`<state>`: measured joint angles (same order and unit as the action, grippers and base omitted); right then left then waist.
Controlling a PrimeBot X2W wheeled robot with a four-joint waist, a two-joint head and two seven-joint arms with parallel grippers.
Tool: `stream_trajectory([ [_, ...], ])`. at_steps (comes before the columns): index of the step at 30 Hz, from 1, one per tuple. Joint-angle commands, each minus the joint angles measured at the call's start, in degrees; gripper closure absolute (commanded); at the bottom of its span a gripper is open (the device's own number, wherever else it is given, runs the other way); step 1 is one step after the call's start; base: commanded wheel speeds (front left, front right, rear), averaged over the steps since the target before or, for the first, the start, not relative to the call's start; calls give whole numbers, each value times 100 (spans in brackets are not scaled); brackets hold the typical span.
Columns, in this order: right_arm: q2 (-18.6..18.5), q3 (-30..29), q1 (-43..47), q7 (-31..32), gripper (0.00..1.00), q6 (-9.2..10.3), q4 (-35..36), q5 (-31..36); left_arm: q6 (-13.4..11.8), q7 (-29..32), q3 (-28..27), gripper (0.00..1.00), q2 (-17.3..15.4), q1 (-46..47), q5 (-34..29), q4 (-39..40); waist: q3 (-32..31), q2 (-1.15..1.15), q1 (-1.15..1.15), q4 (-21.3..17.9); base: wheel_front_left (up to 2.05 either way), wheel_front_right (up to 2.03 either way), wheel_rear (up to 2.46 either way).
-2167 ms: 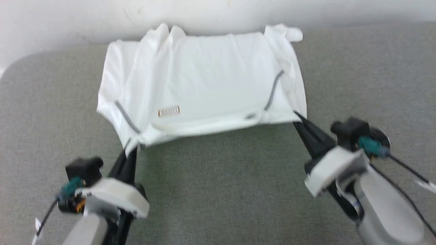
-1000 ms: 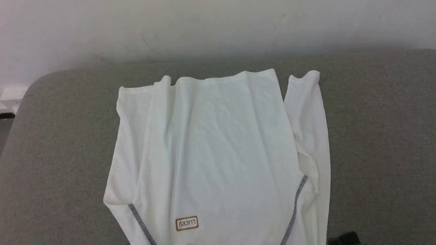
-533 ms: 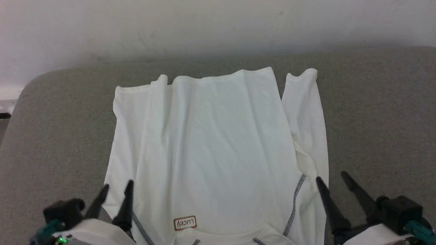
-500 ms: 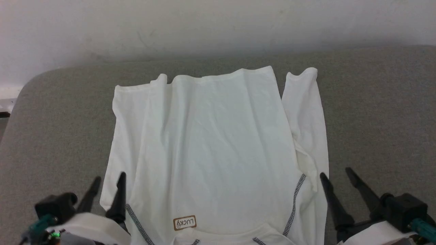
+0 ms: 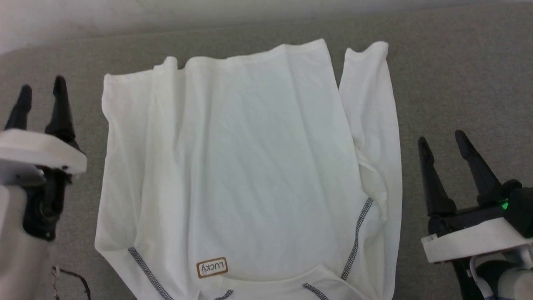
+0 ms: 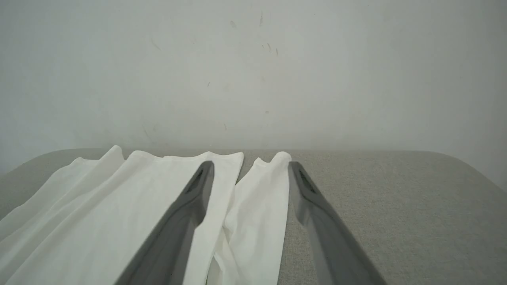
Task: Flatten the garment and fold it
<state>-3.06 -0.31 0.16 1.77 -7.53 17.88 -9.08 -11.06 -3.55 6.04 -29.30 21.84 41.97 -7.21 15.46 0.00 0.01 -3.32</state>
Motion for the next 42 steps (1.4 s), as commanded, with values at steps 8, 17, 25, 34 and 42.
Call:
stream_trajectory([
  [8, 17, 264, -416, -99, 0, 4, -225, -122, 922, 1739, 442, 0, -632, 2038, 373, -1547, 973, 0, -1, -492, 0, 0, 0],
  [17, 18, 488, -574, -228, 0, 4, -434, -241, 1298, 3696, 946, 0, -1105, 2969, 524, -2589, 1333, 0, -1, -831, 0, 0, 0],
  [25, 18, 537, -560, -343, 0, 4, -553, -287, 1203, 4299, 1118, 0, -1329, 2908, 475, -3083, 1449, 0, -1, -993, 0, 0, 0],
  [34, 18, 520, -591, -336, 0, 4, -590, -277, 1195, 4941, 1351, 100, -1241, 2818, 552, -3217, 1425, 0, -1, -1000, 0, 0, 0],
  [42, 18, 309, -485, -296, 0, 4, -706, -271, 975, 3834, 1400, 100, -1234, 3061, 40, -3124, 881, 0, -1, -805, 0, 0, 0],
])
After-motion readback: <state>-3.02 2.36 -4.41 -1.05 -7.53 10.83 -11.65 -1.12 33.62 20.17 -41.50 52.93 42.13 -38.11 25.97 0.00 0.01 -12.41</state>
